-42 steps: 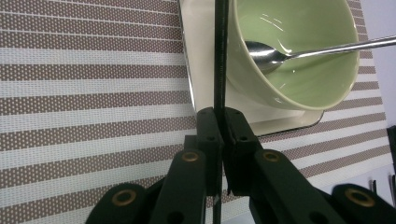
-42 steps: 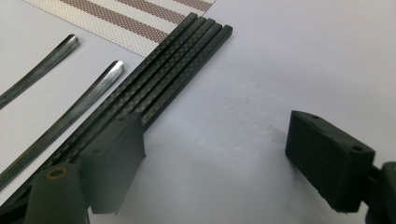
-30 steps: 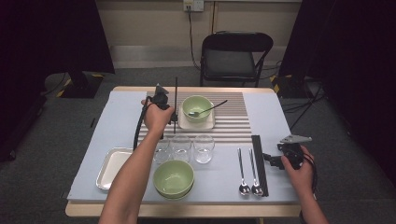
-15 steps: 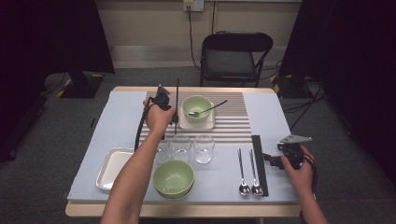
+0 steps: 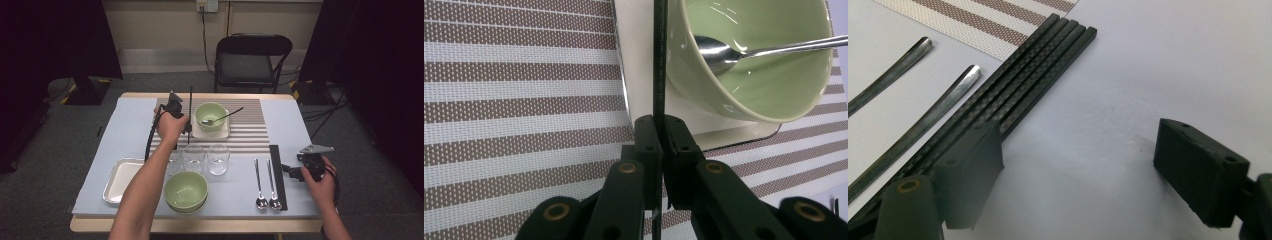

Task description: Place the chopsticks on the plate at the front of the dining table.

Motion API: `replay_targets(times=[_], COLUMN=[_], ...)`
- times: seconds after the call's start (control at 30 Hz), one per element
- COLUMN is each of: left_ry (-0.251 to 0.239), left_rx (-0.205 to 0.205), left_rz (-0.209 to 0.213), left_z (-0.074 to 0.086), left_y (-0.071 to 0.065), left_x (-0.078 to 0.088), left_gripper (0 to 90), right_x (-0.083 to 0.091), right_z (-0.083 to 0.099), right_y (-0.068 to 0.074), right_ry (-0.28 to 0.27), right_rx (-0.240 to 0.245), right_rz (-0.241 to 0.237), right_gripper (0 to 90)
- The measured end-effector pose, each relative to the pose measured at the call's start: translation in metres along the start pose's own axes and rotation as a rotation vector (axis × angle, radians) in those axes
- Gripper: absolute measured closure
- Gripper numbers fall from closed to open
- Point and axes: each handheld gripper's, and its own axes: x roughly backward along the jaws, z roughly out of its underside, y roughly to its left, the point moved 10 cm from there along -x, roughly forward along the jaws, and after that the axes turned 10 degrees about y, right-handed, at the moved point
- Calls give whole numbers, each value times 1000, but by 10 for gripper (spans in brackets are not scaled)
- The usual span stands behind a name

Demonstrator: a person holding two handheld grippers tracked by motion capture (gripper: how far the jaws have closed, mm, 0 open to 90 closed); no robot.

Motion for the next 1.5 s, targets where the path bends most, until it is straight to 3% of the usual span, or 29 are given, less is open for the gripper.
replay_targets(times=[0.13, 0.37, 0.47, 0.57, 1.23, 1.4, 1.47, 1.5], left_ry=[6, 7, 13, 11, 19, 20, 23, 20], left_rx=[-8, 27, 10, 33, 39, 49, 33, 50], left_rz=[1, 7, 3, 7, -3, 2, 5, 16], left_z=[0, 0, 0, 0, 2, 2, 3, 2], left_y=[-1, -3, -1, -2, 0, -1, -2, -4], left_x=[-1, -4, -5, -6, -13, -15, -16, -17], left_gripper=[865, 865, 864, 864, 864, 863, 863, 862], right_x=[0, 0, 0, 0, 0, 0, 0, 0], right_z=[0, 0, 0, 0, 0, 0, 0, 0], right_y=[0, 0, 0, 0, 0, 0, 0, 0], right_ry=[0, 1, 0, 0, 1, 1, 0, 1], right_rx=[0, -2, -1, -1, -3, -2, 0, -1], right_rz=[-1, -2, -1, -1, -1, 2, 0, -1], right_gripper=[188, 188, 188, 188, 188, 188, 188, 188])
